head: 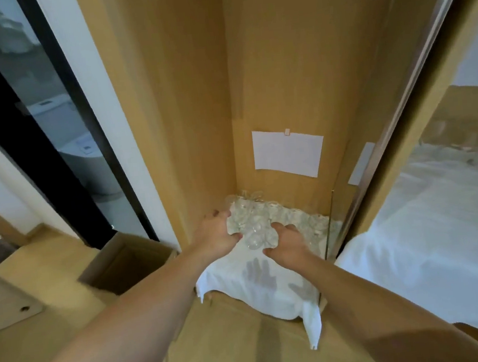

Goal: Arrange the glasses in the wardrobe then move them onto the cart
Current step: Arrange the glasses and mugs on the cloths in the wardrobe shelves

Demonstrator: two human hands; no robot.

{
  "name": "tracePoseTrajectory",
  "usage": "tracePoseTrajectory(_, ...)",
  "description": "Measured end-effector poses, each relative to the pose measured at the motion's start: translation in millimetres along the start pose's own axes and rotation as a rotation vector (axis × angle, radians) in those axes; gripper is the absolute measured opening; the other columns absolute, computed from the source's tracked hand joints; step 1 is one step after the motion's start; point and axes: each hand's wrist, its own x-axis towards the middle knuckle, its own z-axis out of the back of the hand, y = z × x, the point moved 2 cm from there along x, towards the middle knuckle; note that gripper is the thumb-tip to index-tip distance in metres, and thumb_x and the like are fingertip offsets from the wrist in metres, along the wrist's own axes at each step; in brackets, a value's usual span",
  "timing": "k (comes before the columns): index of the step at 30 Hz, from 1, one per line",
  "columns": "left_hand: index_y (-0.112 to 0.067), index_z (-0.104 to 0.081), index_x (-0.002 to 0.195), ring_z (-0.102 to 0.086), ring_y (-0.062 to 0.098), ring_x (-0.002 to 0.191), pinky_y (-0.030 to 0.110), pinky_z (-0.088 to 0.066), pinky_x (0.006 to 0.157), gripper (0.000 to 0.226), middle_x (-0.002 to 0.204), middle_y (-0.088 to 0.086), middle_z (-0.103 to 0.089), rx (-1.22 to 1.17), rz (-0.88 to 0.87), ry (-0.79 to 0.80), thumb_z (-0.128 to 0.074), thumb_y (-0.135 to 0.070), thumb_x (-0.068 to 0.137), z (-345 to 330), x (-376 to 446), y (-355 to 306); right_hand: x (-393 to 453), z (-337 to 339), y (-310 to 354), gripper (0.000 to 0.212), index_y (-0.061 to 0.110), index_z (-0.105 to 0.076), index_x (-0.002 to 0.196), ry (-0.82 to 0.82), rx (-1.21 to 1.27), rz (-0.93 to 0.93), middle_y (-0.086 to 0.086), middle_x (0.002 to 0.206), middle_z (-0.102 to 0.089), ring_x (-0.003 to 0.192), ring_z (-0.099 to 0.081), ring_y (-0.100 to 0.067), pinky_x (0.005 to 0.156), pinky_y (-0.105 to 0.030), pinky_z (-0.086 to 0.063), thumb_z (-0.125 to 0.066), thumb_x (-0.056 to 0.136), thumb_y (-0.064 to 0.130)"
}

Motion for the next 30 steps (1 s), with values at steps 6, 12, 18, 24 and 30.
tracePoseTrajectory(6,-0.019,-0.043,0.148,-0.041,0.030,0.136,0.039,-0.040,0.109,0.068,0.148,0.009,-0.044,0.013,0.028,0.064,-0.069,-0.046,0.091,-27.9,52.3,-1.6,54.0,-9.7,-25.7,0.079,0.029,-0.032,0.155,0.034,0.038,-0.057,-0.010,0.141,-0.042,0.129,-0.052,-0.032,0.102,-0.037,-0.050,-0.070,0.088,0.047)
tracePoseTrajectory(12,-0.018,-0.042,0.149,-0.042,0.031,0.134,0.041,-0.039,0.110,0.067,0.148,0.010,-0.043,0.038,0.052,0.140,-0.068,-0.043,0.092,-66.6,82.3,8.5,87.9,-34.3,-52.7,0.077,0.025,-0.035,0.152,0.060,0.142,-0.154,-0.014,0.135,-0.047,0.123,-0.055,-0.034,0.098,-0.034,-0.048,-0.070,0.087,0.048)
tracePoseTrajectory(18,-0.017,-0.038,0.151,-0.041,0.033,0.136,0.042,-0.043,0.106,0.072,0.150,0.012,-0.040,-0.051,0.088,0.148,-0.070,-0.039,0.090,-104.6,119.3,30.6,110.0,-60.1,-65.9,0.077,0.020,-0.037,0.154,0.080,0.193,-0.223,-0.014,0.141,-0.050,0.130,-0.054,-0.030,0.106,-0.035,-0.045,-0.072,0.089,0.044)
tracePoseTrajectory(24,-0.017,-0.035,0.153,-0.040,0.033,0.139,0.044,-0.042,0.109,0.079,0.152,0.012,-0.039,-0.168,0.180,0.240,-0.072,-0.042,0.088,-150.7,159.0,52.5,137.4,-83.3,-74.8,0.074,0.019,-0.037,0.152,0.070,0.216,-0.364,-0.013,0.143,-0.048,0.131,-0.052,-0.029,0.107,-0.036,-0.044,-0.072,0.091,0.042)
tracePoseTrajectory(30,-0.017,-0.037,0.152,-0.042,0.031,0.138,0.044,-0.043,0.107,0.079,0.153,0.011,-0.040,-0.201,0.158,0.308,-0.074,-0.043,0.087,-175.6,204.6,71.2,170.3,-113.6,-77.0,0.074,0.020,-0.036,0.153,0.046,0.260,-0.489,-0.012,0.146,-0.047,0.130,-0.052,-0.028,0.101,-0.032,-0.043,-0.070,0.091,0.042)
